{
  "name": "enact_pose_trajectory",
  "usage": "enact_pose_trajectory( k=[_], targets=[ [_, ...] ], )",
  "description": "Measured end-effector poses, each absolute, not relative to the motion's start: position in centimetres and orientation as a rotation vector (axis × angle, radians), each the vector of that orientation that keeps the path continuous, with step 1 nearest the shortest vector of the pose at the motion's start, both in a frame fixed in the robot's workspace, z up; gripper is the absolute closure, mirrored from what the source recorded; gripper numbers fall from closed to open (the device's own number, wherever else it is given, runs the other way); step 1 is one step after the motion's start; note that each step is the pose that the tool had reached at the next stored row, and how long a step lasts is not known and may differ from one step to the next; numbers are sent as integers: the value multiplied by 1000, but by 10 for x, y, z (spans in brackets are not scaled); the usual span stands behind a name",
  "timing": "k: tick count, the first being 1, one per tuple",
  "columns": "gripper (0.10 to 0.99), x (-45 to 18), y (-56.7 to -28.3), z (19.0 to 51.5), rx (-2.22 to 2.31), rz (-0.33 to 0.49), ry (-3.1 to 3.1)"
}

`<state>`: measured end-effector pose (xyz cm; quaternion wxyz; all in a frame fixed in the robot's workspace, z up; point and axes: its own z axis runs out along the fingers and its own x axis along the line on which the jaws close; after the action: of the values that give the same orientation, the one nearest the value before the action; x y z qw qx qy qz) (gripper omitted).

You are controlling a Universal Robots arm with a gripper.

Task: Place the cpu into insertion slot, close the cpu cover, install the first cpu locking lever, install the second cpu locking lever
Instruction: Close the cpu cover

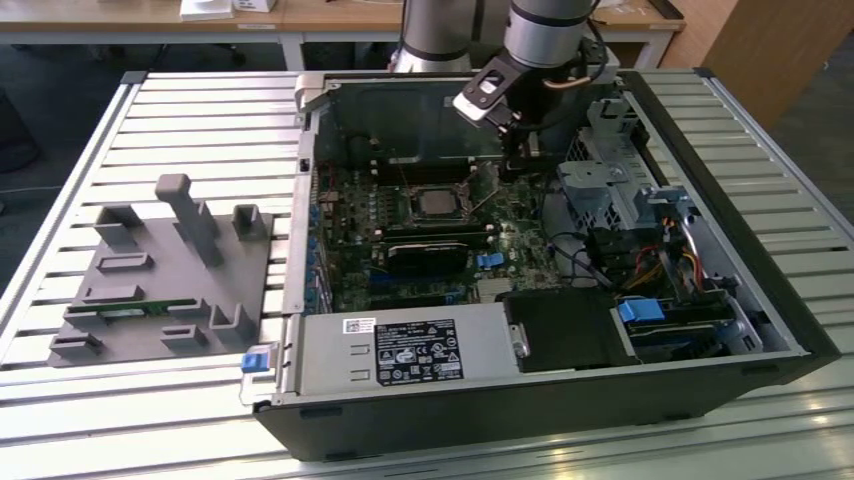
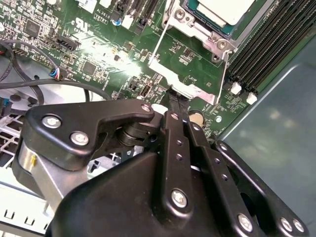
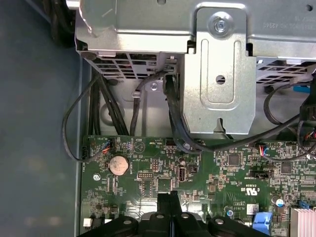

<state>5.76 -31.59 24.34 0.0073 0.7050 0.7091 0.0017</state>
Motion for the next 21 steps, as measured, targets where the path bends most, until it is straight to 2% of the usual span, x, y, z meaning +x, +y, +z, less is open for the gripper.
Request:
enact_pose_trajectory(
  k=[21],
  targets=[
    [965,51,-316,243,2205,5,2218]
  ],
)
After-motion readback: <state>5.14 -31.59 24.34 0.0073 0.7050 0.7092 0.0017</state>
